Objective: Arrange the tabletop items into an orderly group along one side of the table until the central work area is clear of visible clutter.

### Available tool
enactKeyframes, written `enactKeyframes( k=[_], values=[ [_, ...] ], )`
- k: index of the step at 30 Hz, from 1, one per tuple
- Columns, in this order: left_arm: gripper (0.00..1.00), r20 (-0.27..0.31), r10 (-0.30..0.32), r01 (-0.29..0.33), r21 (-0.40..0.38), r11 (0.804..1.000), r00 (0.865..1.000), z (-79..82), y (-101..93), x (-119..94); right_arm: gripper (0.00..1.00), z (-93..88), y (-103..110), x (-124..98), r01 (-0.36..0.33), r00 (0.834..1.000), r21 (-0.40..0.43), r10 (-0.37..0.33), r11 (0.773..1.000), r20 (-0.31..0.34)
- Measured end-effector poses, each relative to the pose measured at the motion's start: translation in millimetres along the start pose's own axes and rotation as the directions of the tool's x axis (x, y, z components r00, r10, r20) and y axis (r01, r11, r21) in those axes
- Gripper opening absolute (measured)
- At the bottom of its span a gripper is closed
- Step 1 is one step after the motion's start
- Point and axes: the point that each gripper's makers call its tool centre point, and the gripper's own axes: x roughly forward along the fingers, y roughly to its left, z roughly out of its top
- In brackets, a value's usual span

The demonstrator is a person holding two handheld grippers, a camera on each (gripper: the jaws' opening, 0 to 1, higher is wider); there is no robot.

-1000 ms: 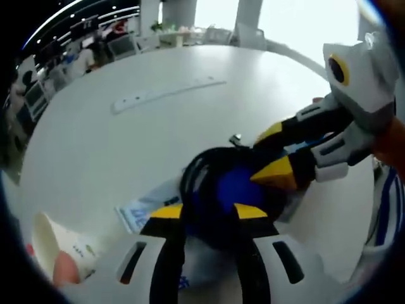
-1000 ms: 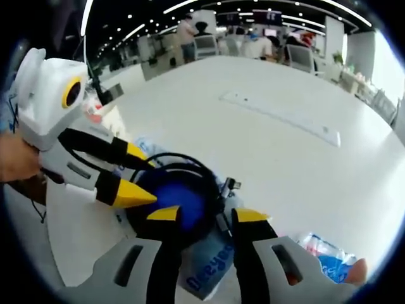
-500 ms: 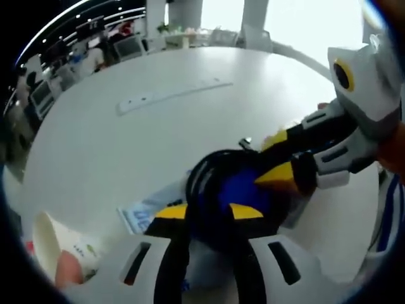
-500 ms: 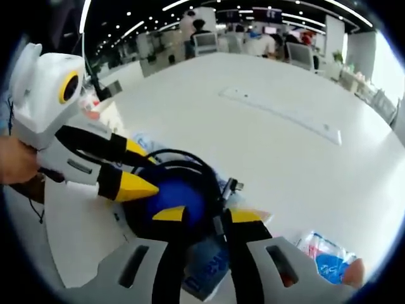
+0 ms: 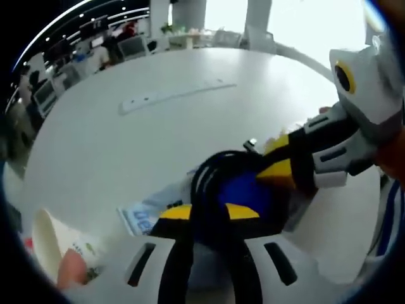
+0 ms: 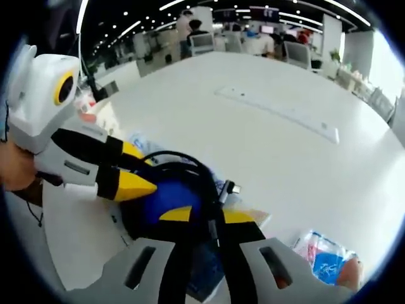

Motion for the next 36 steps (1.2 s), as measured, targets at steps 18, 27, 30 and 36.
enactKeyframes(
  k=[18,27,30,36],
  values=[
    [0.09,0.014,0.007,-0.007,-0.013,1.0,1.0,6.1,3.1,-8,0.13,7.2,2,-4,0.0,1.0,0.03,-0.001,1.0,0.018],
    [0.09,0.023,0.005,-0.004,-0.009,1.0,1.0,9.2,1.0,-14,0.12,9.1,5,-11,0.002,1.0,0.025,-0.003,1.0,0.022],
    [0.09,0.027,0.003,-0.003,-0.006,1.0,1.0,10.7,-0.8,-18,0.12,9.9,6,-14,0.003,1.0,0.024,-0.003,1.0,0.022],
    [0.08,0.033,-0.001,0.001,0.001,1.0,0.999,13.6,-3.4,-25,0.12,12.4,8,-23,0.006,1.0,0.017,-0.007,1.0,0.028]
  ],
)
